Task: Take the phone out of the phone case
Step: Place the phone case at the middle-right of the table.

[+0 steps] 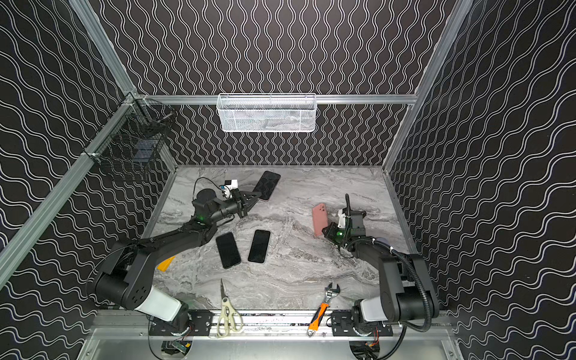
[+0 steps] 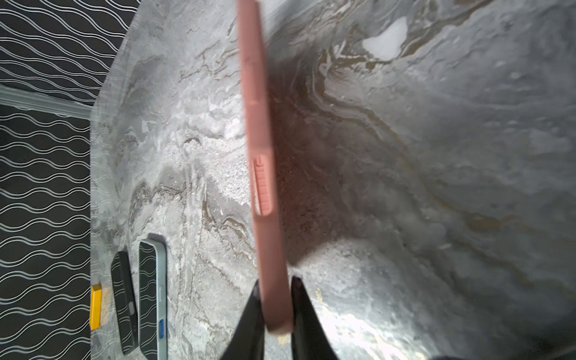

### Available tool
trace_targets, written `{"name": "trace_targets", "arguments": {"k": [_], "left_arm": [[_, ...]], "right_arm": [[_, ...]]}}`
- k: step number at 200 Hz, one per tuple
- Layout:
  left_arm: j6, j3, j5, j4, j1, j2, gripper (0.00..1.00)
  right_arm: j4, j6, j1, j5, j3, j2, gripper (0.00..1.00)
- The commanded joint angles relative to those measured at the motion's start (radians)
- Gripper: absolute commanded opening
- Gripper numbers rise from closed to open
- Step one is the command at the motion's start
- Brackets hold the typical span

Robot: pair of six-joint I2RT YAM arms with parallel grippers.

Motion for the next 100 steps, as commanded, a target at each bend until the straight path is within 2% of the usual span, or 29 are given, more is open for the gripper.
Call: {"name": "trace_targets", "arguments": {"k": [1, 32, 79, 100], "left_arm": [[0.027, -0.004, -0.01, 0.059, 0.002, 0.003, 0.0], [0.037, -0.014, -0.014, 0.059, 0.001, 0.004, 0.0], [0.052, -0.035, -0.034, 0.058, -0.002, -0.002, 0.0], [0.055, -0.048, -0.061, 0.059, -0.015, -0.004, 0.0]], "right_arm": [[-0.051, -0.016, -0.001, 0.045, 0.01, 0.003, 0.22], [-0.074, -0.018, -0.003, 0.081, 0.017, 0.0, 0.29], [-0.131, -0.036, -0.003, 0.161, 0.044, -0.029, 0.6], [-0.159, -0.056, -0.003, 0.176, 0.06, -0.049, 0.69]]}}
